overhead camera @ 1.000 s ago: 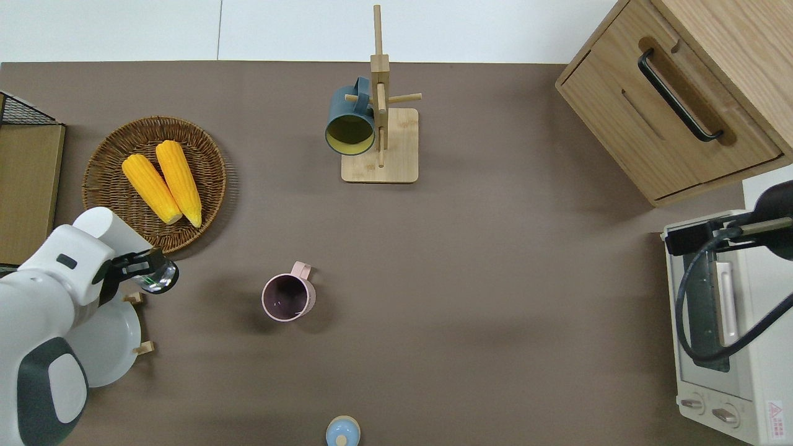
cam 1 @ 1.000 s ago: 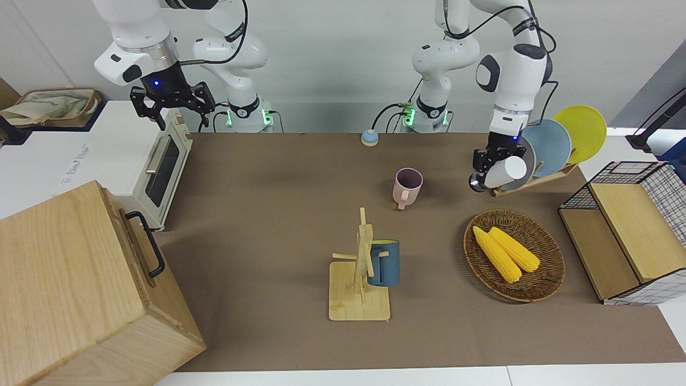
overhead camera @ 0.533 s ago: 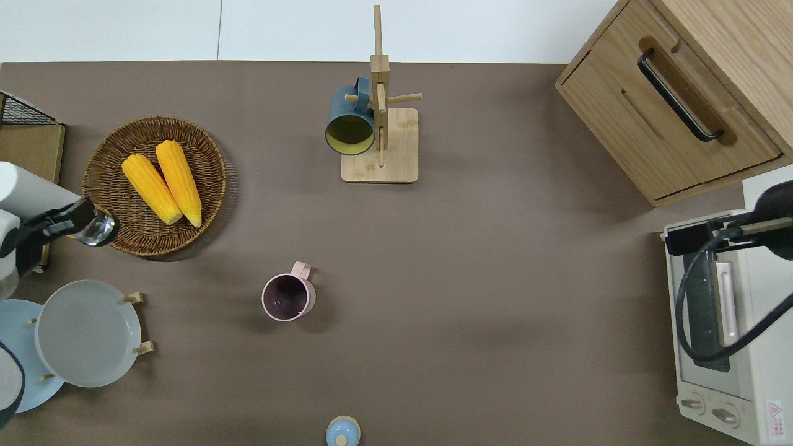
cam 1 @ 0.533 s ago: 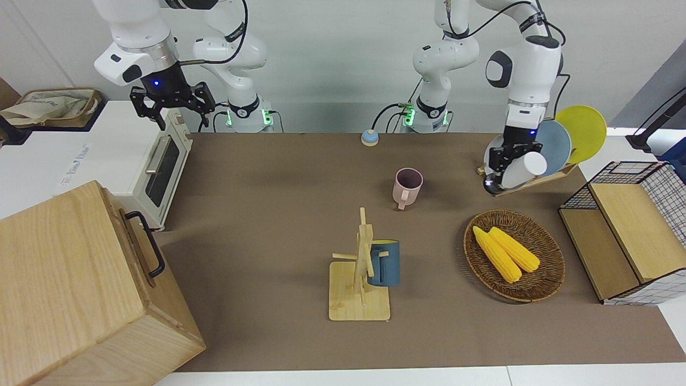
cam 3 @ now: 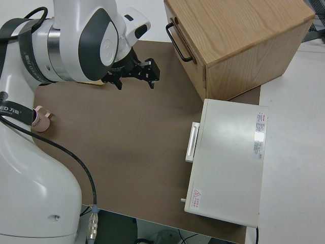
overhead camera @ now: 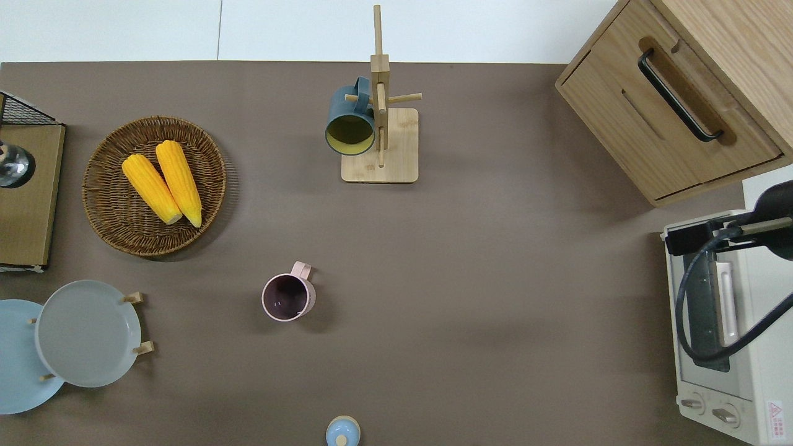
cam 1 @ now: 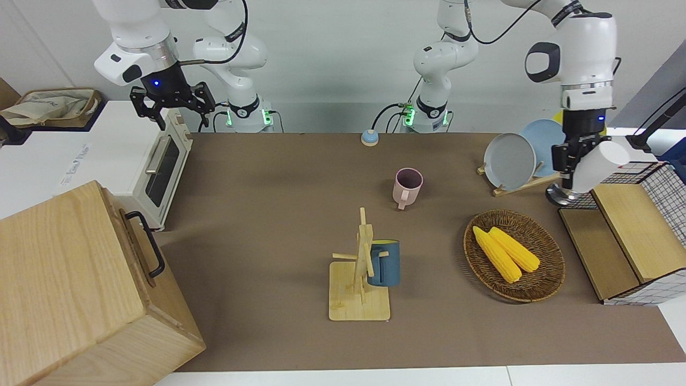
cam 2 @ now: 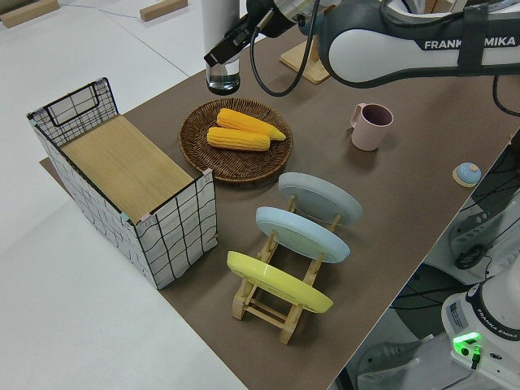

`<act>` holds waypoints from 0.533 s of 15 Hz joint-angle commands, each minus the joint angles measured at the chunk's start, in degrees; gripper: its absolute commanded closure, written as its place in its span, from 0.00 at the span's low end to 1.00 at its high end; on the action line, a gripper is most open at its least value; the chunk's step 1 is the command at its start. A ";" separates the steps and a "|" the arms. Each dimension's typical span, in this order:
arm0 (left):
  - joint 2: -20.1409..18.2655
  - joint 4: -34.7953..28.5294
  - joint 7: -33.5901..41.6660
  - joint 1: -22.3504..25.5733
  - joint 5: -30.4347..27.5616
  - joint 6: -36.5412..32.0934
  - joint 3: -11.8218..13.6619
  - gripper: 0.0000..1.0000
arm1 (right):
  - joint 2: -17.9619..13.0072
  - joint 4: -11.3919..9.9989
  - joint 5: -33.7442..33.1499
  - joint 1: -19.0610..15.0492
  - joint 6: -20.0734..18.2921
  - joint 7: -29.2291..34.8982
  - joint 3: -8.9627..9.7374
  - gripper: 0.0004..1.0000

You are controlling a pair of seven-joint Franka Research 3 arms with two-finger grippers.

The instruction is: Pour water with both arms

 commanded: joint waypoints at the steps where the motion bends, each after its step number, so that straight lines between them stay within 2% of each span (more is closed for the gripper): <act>1: 2.32 5.15 5.19 -3.84 0.98 -0.53 5.08 1.00 | -0.95 -1.16 0.28 -0.29 0.14 -1.16 -0.03 0.01; 3: 3.37 8.22 8.36 -4.81 0.11 -3.93 7.71 1.00 | -0.95 -1.16 0.28 -0.29 0.14 -1.16 -0.03 0.01; 6: 3.56 11.30 13.63 -4.81 -4.71 -7.64 8.52 1.00 | -1.04 -1.16 0.28 -0.29 0.14 -1.16 0.05 0.01; 8: 3.73 14.81 19.33 -6.03 -9.89 -12.73 12.72 1.00 | -0.95 -1.16 0.28 -0.29 0.14 -1.16 -0.03 0.01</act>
